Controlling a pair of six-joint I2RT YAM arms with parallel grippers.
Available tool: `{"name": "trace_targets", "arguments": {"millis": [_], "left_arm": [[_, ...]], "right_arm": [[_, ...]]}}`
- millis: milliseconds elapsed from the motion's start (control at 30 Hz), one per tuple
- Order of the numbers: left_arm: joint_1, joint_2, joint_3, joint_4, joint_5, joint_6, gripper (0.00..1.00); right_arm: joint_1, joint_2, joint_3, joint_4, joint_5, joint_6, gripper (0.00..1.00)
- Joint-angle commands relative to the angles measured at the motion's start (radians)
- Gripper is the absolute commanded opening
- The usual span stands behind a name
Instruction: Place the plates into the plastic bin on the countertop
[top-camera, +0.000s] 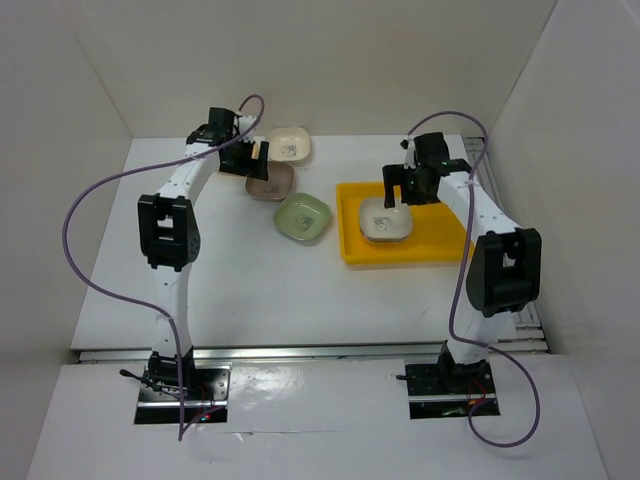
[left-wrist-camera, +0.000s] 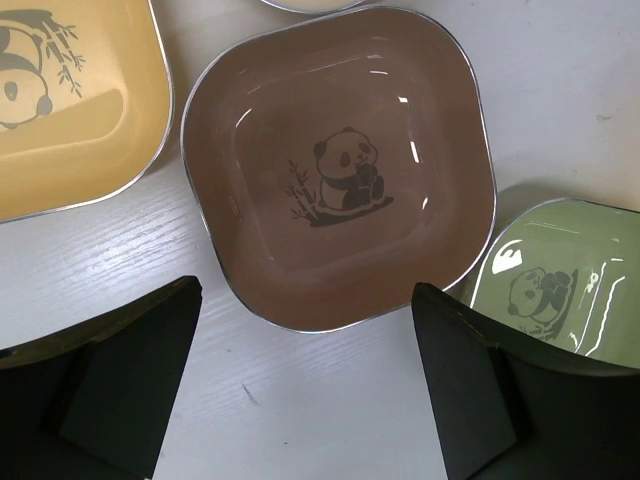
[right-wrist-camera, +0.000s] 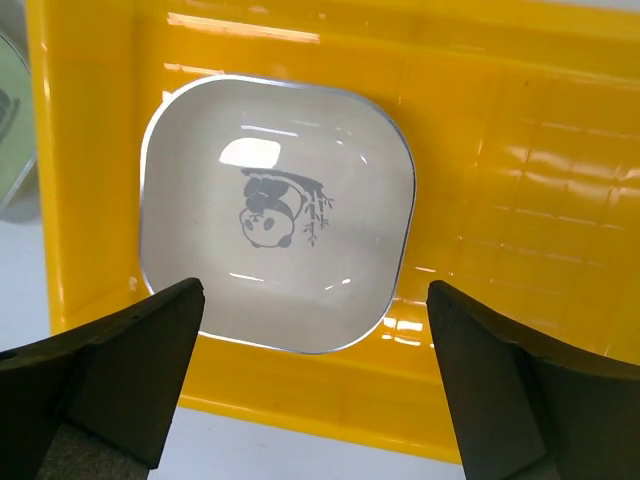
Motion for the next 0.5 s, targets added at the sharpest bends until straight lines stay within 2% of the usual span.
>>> {"name": "trace_targets", "arguments": {"millis": [0, 233, 467], "left_arm": [[-0.004, 0.004, 0.051, 0.010, -0.012, 0.022, 1.00], [-0.004, 0.052, 0.080, 0.032, -0.041, 0.022, 0.97], [-0.004, 0.104, 0.082, 0.032, -0.069, 0.012, 0.84]], "right_arm": [[-0.006, -0.036, 0.096, 0.001, -0.002, 0.004, 1.00], [0.032, -0.045, 0.226, -0.041, 0.037, 0.004, 1.00], [0.064, -0.088, 0.226, -0.059, 0.069, -0.006, 1.00]]}}
